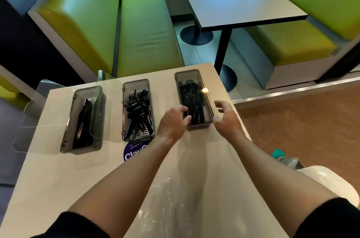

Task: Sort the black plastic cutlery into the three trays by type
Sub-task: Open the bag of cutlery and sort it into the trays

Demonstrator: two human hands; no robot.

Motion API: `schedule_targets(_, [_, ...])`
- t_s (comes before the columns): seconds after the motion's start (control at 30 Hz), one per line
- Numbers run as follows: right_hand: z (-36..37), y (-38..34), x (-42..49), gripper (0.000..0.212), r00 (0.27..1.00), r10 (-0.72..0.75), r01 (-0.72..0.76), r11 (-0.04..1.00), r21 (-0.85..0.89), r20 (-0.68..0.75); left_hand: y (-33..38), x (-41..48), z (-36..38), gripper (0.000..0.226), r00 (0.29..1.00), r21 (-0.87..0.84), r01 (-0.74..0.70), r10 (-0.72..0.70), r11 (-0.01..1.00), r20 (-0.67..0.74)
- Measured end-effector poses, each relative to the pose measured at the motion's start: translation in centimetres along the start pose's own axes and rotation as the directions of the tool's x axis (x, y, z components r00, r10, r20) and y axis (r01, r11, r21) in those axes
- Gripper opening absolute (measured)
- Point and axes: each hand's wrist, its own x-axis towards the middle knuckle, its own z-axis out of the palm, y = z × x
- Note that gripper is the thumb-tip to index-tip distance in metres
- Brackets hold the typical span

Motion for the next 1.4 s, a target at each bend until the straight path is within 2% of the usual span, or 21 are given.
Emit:
schedule_targets(0.1, [1.2,-2.7,-0.7,0.030,0.982,-0.139,0.137,0.990,-0.020,-0.125,-2.0,-1.7,-3.0,0.025,0.988,-0.068,-0.021,0.010,0.997,-0.153])
schedule_targets(0.2, [3.8,-5.2,-1.5,0.016,0.974,-0.219,0.220,0.975,0.016,-0.051,-4.7,-3.7,-6.1,0.012,0.948,-0.070,-0.017,-0.007,0.997,-0.318])
schedule_targets(0.3, [7.1,-7.4,-2.7,0.013,0.967,-0.252,0.251,0.968,0.024,0.042,-6.8,-5.8,-9.5,0.007,0.897,-0.012,-0.021,0.014,1.000,-0.441])
schedule_targets(0.4, [10.1,-8.9,-3.7,0.016,0.977,-0.176,0.172,0.984,0.048,0.119,-8.6,-7.5,-12.6,0.007,0.838,0.073,-0.001,0.040,0.997,-0.544])
schedule_targets(0.53, [12.9,-9.6,-5.1,0.045,0.958,0.008,-0.019,0.999,0.034,0.285,-11.8,-9.5,-15.0,0.012,0.770,-0.049,0.066,-0.082,0.997,-0.632])
schedule_targets(0.63, [14.2,-9.6,-6.0,0.053,0.924,0.045,-0.089,0.991,0.100,0.379,-13.6,-10.6,-15.1,0.022,0.768,-0.232,0.099,-0.223,0.968,-0.600])
schedule_targets(0.7, [14.6,-9.6,-6.1,0.051,0.928,0.055,-0.108,0.986,0.125,0.370,-14.4,-10.6,-14.7,0.022,0.788,-0.336,0.125,-0.299,0.934,-0.538])
schedule_targets(0.83, [15.0,-9.6,-5.6,0.046,0.941,0.069,-0.106,0.990,0.096,0.332,-14.8,-10.2,-14.0,0.017,0.822,-0.466,0.110,-0.344,0.878,-0.454])
schedule_targets(0.9, [15.0,-9.6,-5.6,0.045,0.943,0.070,-0.104,0.991,0.088,0.324,-14.3,-10.0,-13.5,0.018,0.839,-0.475,0.068,-0.308,0.877,-0.449])
schedule_targets(1.03, [15.0,-9.5,-5.7,0.044,0.947,0.062,-0.096,0.991,0.095,0.315,-12.9,-9.5,-12.5,0.023,0.890,-0.344,-0.028,-0.133,0.938,-0.436])
schedule_targets(1.2, [14.7,-9.1,-5.7,0.045,0.939,0.065,-0.110,0.987,0.116,0.339,-11.8,-7.9,-11.0,0.029,0.938,-0.017,-0.145,0.133,0.989,-0.320])
schedule_targets(1.4, [14.1,-8.6,-5.0,0.045,0.912,0.064,-0.134,0.980,0.146,0.404,-11.8,-6.3,-9.6,0.032,0.954,0.183,-0.201,0.235,0.962,-0.188])
